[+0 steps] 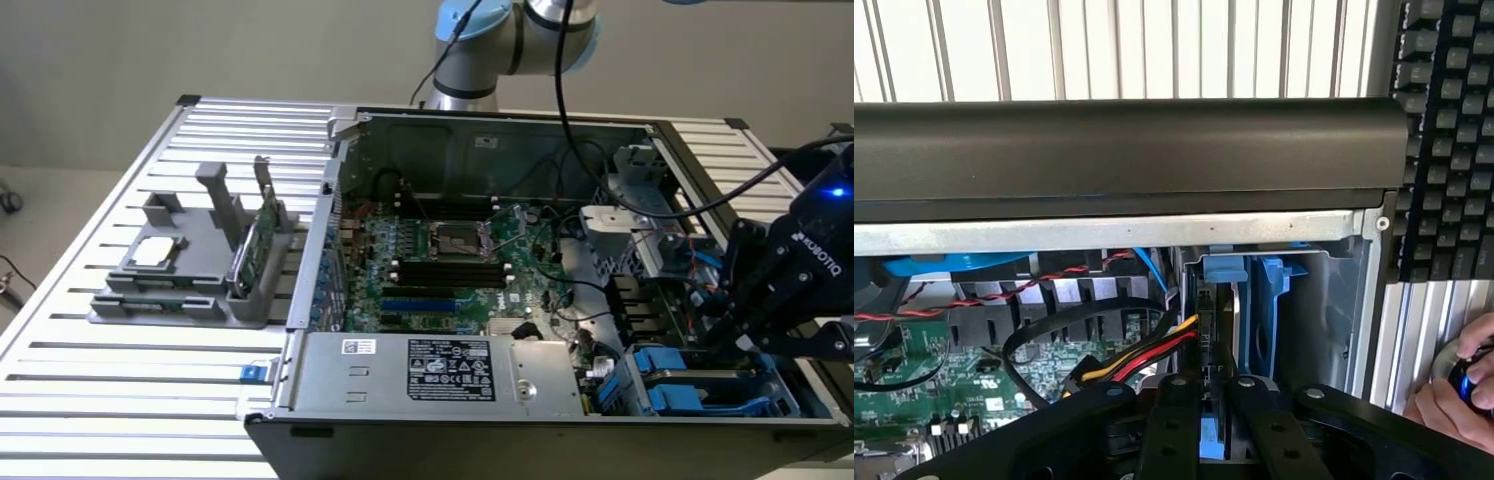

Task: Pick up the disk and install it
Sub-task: 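Insert the first disk wire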

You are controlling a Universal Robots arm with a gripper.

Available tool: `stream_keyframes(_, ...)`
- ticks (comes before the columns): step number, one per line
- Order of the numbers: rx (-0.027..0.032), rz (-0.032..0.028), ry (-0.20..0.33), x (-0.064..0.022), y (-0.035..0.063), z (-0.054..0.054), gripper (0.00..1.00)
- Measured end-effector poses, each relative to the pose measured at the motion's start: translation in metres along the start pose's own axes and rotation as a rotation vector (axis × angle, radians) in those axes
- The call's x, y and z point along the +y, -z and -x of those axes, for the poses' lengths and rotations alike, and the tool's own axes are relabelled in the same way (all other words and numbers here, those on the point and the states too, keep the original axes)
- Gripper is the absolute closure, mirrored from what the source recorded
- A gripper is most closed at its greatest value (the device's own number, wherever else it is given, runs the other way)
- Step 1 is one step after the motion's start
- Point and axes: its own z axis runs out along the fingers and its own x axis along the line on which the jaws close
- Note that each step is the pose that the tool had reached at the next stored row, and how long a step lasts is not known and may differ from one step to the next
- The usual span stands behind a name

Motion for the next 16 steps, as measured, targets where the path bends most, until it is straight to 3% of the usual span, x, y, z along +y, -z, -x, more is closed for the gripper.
stream_keyframes(7, 0.0102, -0.0003, 0.002, 0.0000, -0.0002, 0.0026, 0.83)
stream_keyframes(16, 0.0164, -0.0004, 0.003, -0.0003, -0.0003, 0.0030, 0.83)
